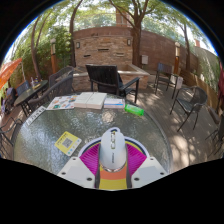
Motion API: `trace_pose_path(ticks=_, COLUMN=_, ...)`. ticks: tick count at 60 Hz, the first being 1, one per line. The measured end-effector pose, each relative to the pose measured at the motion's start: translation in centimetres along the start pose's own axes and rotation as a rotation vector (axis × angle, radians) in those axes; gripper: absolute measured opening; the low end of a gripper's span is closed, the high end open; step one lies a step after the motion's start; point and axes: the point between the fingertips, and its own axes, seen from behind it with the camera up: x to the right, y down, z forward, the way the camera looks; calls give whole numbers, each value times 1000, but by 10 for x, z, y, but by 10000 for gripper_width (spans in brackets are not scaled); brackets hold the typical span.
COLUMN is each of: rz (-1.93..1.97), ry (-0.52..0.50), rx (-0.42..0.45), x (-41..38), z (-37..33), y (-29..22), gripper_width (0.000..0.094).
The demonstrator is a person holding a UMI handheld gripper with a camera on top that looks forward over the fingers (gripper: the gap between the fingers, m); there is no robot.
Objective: Arrange mouse
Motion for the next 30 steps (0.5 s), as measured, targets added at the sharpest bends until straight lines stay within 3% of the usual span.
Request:
trace_pose_path(ticks=4, rz=-10, ry=0, rx=-59, x=11, z=11, y=19, gripper_width=369)
trace_pose_path(ticks=13, rz=-6, ry=-28, rx=-134, x=18, z=24, y=65, gripper_width=526)
trace_pose_path(ticks=15, rz=-8, ry=-23, rx=-109, x=18, z=19, y=58, gripper_width=610)
trace_pose_path(ticks=19, rz=-30, ry=-11, rx=-82, x=20, z=3, y=33, gripper_width=872)
trace_pose_path(ticks=23, rz=-42, ry=5, rx=-63, x=21, z=-14, y=35, gripper_width=829)
trace_pose_path(ticks=30, rz=-44, ry=30, rx=-31, x=19, z=-53, y=20, gripper_width=860)
